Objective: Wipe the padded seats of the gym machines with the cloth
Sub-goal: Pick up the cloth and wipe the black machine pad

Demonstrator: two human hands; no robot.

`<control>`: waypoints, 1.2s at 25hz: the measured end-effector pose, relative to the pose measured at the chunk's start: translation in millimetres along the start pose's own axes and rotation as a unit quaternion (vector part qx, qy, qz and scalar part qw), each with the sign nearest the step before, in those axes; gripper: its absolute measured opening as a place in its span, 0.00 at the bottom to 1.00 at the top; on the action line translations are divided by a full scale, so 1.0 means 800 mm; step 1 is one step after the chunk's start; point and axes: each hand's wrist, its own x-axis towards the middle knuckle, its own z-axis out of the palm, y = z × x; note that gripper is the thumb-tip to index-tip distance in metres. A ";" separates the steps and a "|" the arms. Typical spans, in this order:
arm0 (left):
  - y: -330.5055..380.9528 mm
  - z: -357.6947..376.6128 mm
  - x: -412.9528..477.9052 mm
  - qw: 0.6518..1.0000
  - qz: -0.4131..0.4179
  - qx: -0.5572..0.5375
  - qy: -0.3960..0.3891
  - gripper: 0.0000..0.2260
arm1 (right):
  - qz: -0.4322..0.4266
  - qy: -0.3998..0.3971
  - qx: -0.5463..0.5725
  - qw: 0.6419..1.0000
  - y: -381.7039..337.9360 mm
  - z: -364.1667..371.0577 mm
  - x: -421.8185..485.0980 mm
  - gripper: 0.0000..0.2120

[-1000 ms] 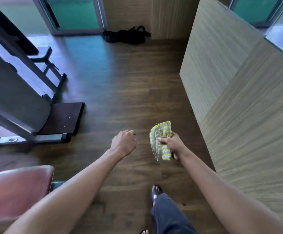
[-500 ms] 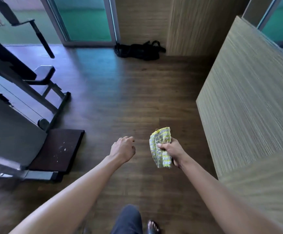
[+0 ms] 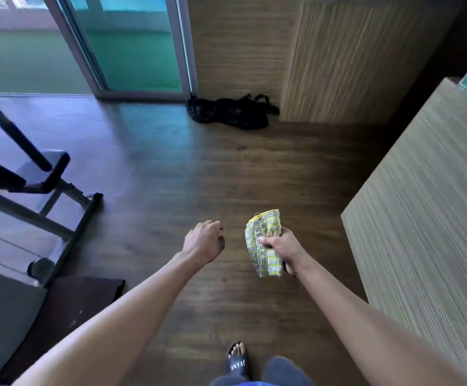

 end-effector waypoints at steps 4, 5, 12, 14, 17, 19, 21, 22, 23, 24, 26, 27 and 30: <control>-0.040 -0.054 0.135 1.000 -0.020 -0.005 0.020 0.16 | -0.001 -0.021 -0.009 1.000 -0.086 0.043 0.131 0.10; -0.054 -0.064 0.169 0.999 -0.030 -0.006 0.024 0.16 | -0.001 -0.025 -0.016 1.000 -0.105 0.056 0.166 0.10; -0.168 -0.129 0.402 0.989 -0.135 -0.027 0.045 0.17 | 0.006 -0.123 -0.056 0.991 -0.236 0.182 0.438 0.09; -0.202 -0.159 0.453 0.981 -0.180 -0.038 0.054 0.17 | 0.010 -0.156 -0.075 0.985 -0.279 0.227 0.505 0.09; -0.267 -0.206 0.514 0.968 -0.237 -0.050 0.070 0.17 | 0.009 -0.209 -0.100 0.973 -0.341 0.311 0.589 0.09; -0.315 -0.228 0.543 0.957 -0.273 -0.058 0.074 0.17 | 0.014 -0.258 -0.114 0.959 -0.367 0.373 0.630 0.09; -0.372 -0.251 0.573 0.946 -0.306 -0.062 0.082 0.17 | 0.017 -0.301 -0.130 0.944 -0.387 0.440 0.672 0.10; -0.406 -0.262 0.588 0.939 -0.323 -0.069 0.093 0.17 | 0.016 -0.318 -0.144 0.937 -0.394 0.479 0.694 0.10; -0.438 -0.272 0.601 0.933 -0.335 -0.075 0.102 0.17 | 0.015 -0.332 -0.157 0.930 -0.399 0.517 0.712 0.11; -0.469 -0.281 0.612 0.928 -0.346 -0.080 0.109 0.17 | 0.012 -0.343 -0.169 0.924 -0.403 0.553 0.729 0.11; -0.536 -0.301 0.633 0.917 -0.369 -0.092 0.119 0.16 | 0.007 -0.363 -0.194 0.912 -0.413 0.627 0.761 0.12; -0.571 -0.315 0.641 0.910 -0.383 -0.102 0.123 0.16 | 0.010 -0.374 -0.208 0.904 -0.419 0.669 0.774 0.13; -0.655 -0.350 0.651 0.887 -0.424 -0.123 0.131 0.16 | 0.010 -0.400 -0.263 0.878 -0.436 0.770 0.801 0.15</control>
